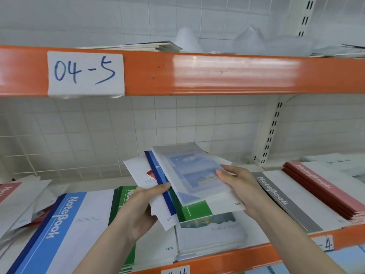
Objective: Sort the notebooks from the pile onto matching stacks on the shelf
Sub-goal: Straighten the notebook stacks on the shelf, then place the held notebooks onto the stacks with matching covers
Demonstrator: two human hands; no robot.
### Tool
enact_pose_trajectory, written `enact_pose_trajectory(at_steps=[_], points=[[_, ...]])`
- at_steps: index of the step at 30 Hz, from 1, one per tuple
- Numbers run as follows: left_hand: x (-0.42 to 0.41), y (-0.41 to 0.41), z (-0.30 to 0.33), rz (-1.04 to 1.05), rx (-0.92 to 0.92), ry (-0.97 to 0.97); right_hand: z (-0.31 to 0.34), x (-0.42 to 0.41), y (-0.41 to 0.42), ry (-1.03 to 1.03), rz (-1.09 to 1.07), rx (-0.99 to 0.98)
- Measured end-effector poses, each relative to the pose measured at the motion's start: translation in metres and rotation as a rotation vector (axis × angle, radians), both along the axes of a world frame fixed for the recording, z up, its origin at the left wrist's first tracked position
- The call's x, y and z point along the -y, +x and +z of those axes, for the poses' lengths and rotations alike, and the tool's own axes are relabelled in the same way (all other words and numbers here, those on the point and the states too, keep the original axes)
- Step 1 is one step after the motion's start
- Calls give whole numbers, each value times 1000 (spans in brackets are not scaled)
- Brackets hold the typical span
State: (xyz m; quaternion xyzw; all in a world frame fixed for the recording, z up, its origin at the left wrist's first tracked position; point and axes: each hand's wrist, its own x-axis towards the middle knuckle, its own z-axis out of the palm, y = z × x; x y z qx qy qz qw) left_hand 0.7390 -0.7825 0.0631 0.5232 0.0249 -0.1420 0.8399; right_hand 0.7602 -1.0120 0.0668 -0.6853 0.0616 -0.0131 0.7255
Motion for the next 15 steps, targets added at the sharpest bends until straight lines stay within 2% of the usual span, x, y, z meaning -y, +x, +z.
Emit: enact_pose_trajectory(at_steps=[3, 7, 12, 15], points=[[-1, 2, -1, 50, 4, 55, 3, 2, 2, -7, -11, 13], [-10, 1, -3, 163, -5, 79, 4, 13, 5, -261, -87, 94], [-58, 3, 3, 378, 43, 42, -7, 37, -5, -85, -149, 73], [-85, -2, 9, 486, 100, 21, -17, 37, -21, -62, -164, 77]])
